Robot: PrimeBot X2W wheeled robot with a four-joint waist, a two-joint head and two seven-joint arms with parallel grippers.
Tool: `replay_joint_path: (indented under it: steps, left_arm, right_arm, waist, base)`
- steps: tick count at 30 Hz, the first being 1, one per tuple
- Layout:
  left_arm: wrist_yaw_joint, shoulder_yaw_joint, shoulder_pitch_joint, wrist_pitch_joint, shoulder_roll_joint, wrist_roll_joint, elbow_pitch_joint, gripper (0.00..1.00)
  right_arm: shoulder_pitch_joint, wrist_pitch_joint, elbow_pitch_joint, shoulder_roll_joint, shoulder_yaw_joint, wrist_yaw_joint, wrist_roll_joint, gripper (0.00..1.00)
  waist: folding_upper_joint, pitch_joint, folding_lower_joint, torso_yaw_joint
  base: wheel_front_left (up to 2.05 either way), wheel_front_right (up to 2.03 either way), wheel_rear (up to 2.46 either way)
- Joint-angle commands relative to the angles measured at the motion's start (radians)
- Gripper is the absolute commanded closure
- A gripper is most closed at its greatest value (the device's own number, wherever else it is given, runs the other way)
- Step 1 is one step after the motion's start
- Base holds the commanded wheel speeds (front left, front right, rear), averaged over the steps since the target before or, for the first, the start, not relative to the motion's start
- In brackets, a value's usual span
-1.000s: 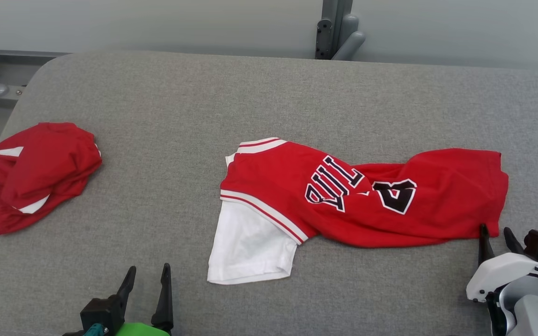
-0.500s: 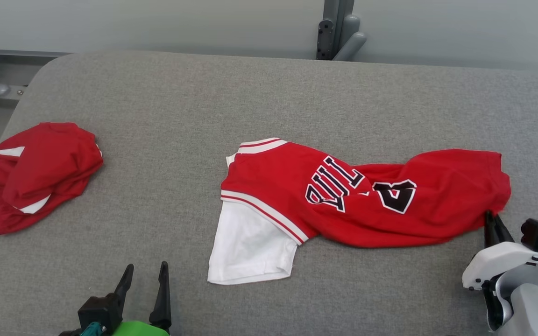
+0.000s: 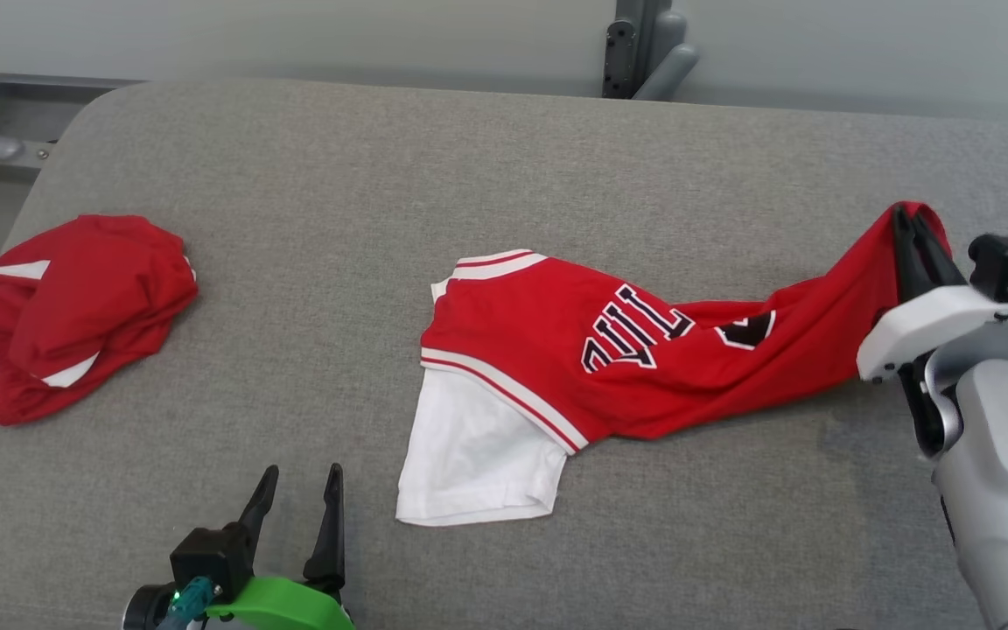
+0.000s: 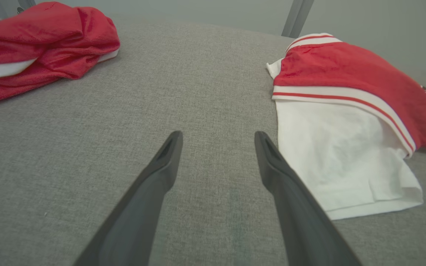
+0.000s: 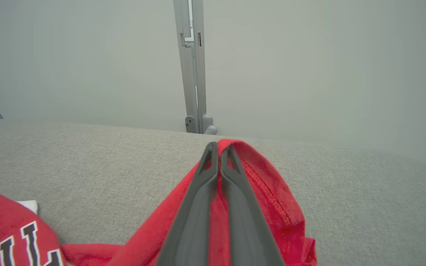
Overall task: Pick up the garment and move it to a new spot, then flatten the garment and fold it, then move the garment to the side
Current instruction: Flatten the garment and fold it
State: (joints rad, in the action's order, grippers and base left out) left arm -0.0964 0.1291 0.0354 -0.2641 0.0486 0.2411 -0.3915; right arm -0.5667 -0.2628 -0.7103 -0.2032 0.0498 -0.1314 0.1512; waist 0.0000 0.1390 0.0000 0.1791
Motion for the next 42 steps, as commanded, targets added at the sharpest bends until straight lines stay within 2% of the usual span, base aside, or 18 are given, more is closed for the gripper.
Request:
replay_joint_path:
  steps: [1, 4, 5, 6, 7, 11, 16, 19, 25, 30, 35, 42]
  left_arm:
    - [-0.003, 0.002, 0.014, 0.0, 0.004, 0.001, 0.002, 0.0]
    - [-0.004, 0.016, 0.03, 0.0, 0.004, 0.003, 0.0, 0.0]
    - [-0.003, 0.019, 0.034, 0.0, 0.004, 0.006, -0.001, 0.0]
    - [-0.003, 0.021, 0.038, 0.0, 0.004, 0.008, -0.001, 0.0]
    - [-0.003, 0.024, 0.039, 0.0, 0.004, 0.009, -0.003, 0.0]
    - [0.003, 0.017, 0.034, 0.0, 0.004, 0.013, -0.004, 0.0]
    - [0.011, -0.002, 0.006, 0.0, 0.003, 0.017, -0.005, 0.0]
    - [0.012, -0.005, -0.005, 0.0, 0.004, 0.018, 0.001, 0.0]
    - [0.011, -0.005, -0.017, 0.0, 0.004, 0.017, 0.008, 0.0]
    - [0.011, 0.003, -0.031, 0.0, 0.004, 0.021, 0.008, 0.0]
    - [0.008, 0.008, -0.038, 0.0, 0.004, 0.02, 0.0, 0.0]
    - [0.004, -0.003, -0.043, 0.0, 0.004, 0.011, -0.004, 0.0]
  right_arm:
    - [-0.017, -0.003, -0.008, -0.011, -0.001, 0.001, -0.013, 1.0]
    - [-0.092, -0.003, -0.091, -0.022, -0.014, 0.001, -0.047, 1.0]
    - [-0.114, -0.003, -0.13, -0.024, -0.009, 0.001, -0.058, 0.82]
    - [-0.135, -0.002, -0.172, -0.028, -0.004, 0.001, -0.075, 0.05]
    - [-0.158, -0.002, -0.206, -0.029, 0.004, 0.001, -0.084, 0.0]
    - [-0.221, -0.002, -0.274, -0.011, 0.044, 0.001, -0.124, 0.0]
    - [-0.16, -0.003, -0.187, 0.023, 0.031, 0.001, -0.127, 0.0]
    - [-0.094, -0.003, -0.116, 0.029, 0.015, 0.001, -0.097, 0.0]
    - [0.086, -0.003, 0.009, 0.001, 0.011, 0.001, -0.027, 0.0]
    - [0.232, -0.003, 0.063, -0.015, 0.033, 0.001, 0.018, 0.0]
    - [0.284, -0.003, 0.048, -0.018, 0.053, 0.001, 0.008, 0.0]
    - [0.267, -0.003, 0.018, -0.009, 0.068, 0.001, -0.011, 0.0]
  waist:
    - [0.0, 0.024, 0.0, 0.032]
    - [0.0, 0.046, 0.0, 0.069]
    - [0.0, 0.054, 0.0, 0.081]
    - [0.0, 0.059, 0.0, 0.091]
    - [0.0, 0.064, 0.0, 0.1]
    - [0.0, 0.069, 0.0, 0.111]
    - [0.0, 0.039, 0.0, 0.078]
    - [0.0, 0.018, 0.0, 0.049]
    - [0.0, -0.017, 0.0, -0.007]
    - [0.0, -0.032, 0.0, -0.03]
    - [0.0, -0.033, 0.0, -0.023]
    - [0.0, -0.025, 0.0, -0.008]
  base:
    - [0.0, 0.0, 0.0]
    - [0.0, 0.0, 0.0]
    - [0.0, 0.0, 0.0]
    - [0.0, 0.0, 0.0]
    - [0.0, 0.0, 0.0]
    - [0.0, 0.0, 0.0]
    - [0.0, 0.0, 0.0]
    - [0.0, 0.0, 0.0]
    - [0.0, 0.0, 0.0]
    - [0.0, 0.0, 0.0]
    - [0.0, 0.0, 0.0]
    - [0.0, 0.0, 0.0]
